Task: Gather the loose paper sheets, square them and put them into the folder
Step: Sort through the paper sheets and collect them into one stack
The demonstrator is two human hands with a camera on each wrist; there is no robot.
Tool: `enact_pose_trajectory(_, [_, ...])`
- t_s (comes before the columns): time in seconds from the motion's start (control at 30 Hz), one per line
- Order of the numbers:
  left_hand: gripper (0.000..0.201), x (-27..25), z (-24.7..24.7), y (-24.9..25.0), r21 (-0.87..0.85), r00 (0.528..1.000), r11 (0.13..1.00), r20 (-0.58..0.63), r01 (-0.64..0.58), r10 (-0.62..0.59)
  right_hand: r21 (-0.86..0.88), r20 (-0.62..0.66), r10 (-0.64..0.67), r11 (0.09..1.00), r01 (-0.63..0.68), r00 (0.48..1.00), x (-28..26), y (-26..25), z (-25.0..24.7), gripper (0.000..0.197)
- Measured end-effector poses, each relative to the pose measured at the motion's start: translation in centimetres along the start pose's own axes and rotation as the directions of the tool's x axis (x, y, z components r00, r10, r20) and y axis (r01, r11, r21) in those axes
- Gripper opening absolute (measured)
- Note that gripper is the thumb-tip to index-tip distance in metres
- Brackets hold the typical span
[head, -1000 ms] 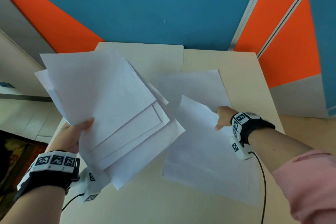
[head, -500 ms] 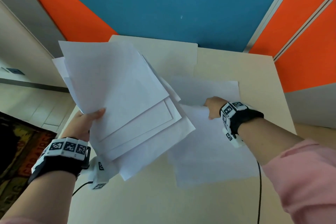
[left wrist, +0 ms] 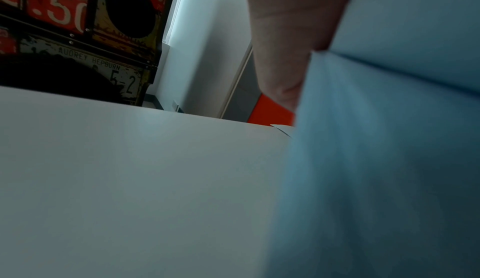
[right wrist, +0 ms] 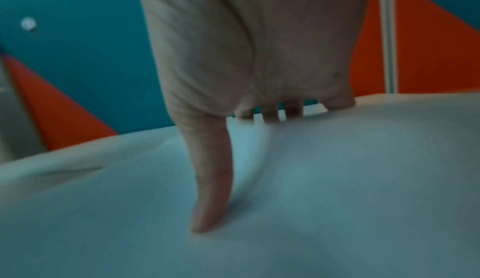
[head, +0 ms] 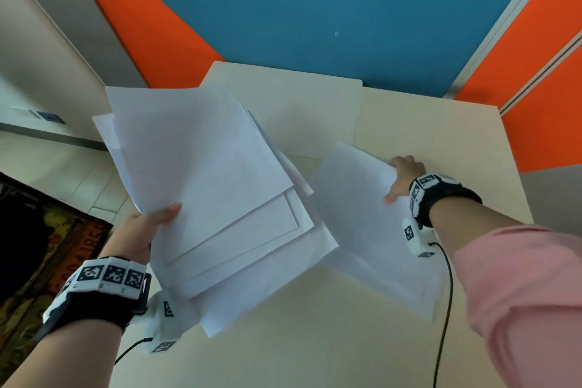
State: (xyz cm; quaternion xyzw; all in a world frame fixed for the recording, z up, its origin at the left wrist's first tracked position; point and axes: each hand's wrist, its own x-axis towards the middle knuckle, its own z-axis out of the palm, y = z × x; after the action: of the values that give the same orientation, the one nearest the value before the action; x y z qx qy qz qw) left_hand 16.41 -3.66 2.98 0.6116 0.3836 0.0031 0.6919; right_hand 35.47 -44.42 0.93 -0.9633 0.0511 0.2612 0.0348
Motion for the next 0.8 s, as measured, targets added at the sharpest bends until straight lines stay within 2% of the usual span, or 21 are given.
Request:
enact_pose_trajectory(0.1, [0.03, 0.0, -0.8, -0.2, 0.02, 1.0, 0.999, -0.01, 0.028, -0.028, 0.041, 0.07, 0.06, 0.997, -0.063, 0.996, -0.4, 0.4, 0.7, 0.099])
enact_pose_trajectory(0.2, [0.038, -0.4, -1.0, -0.2, 0.011, 1.0, 1.0, -0.002, 0.027, -0.027, 0.083, 0.107, 0.099, 0.991, -0.108, 0.989, -0.7, 0.8, 1.3, 0.085])
enact_pose_trajectory(0.37, [0.015, -0.9, -1.1, -0.1, 0.009, 0.999, 1.0, 0.035, -0.002, 0.002, 0.22, 0.102, 0.0, 0.975, -0.022, 0.995, -2.6, 1.1, 1.6, 0.065])
enact_pose_trajectory(0.47, [0.019, -1.2, -1.2, -0.2, 0.001, 0.997, 0.999, 0.063, -0.032, 0.032, 0.201, -0.019, -0.162, 0.966, 0.162, 0.987, -5.1, 0.3, -0.2, 0.057])
enact_pose_trajectory(0.57, [0.021, -1.8, -1.1, -0.5, 0.0, 0.994, 0.998, 0.092, -0.058, 0.057, 0.168, -0.193, -0.282, 0.934, 0.315, 0.94, -8.7, -1.3, -4.4, 0.045])
enact_pose_trajectory(0.63, [0.016, -2.3, -0.9, -0.7, 0.009, 0.991, 0.998, 0.117, -0.062, 0.061, 0.147, -0.343, -0.304, 0.917, 0.37, 0.889, -11.1, -2.3, -7.9, 0.037])
enact_pose_trajectory(0.73, [0.019, -2.7, -0.4, -1.0, 0.015, 0.989, 0.998, 0.139, -0.06, 0.057, 0.106, -0.587, -0.271, 0.908, 0.404, 0.763, -15.5, -3.7, -12.6, 0.028])
enact_pose_trajectory(0.8, [0.027, -3.0, -0.2, -1.0, 0.021, 0.987, 0.997, 0.146, -0.071, 0.067, 0.217, -0.669, -0.211, 0.862, 0.458, 0.713, -18.0, -4.4, -14.8, 0.027])
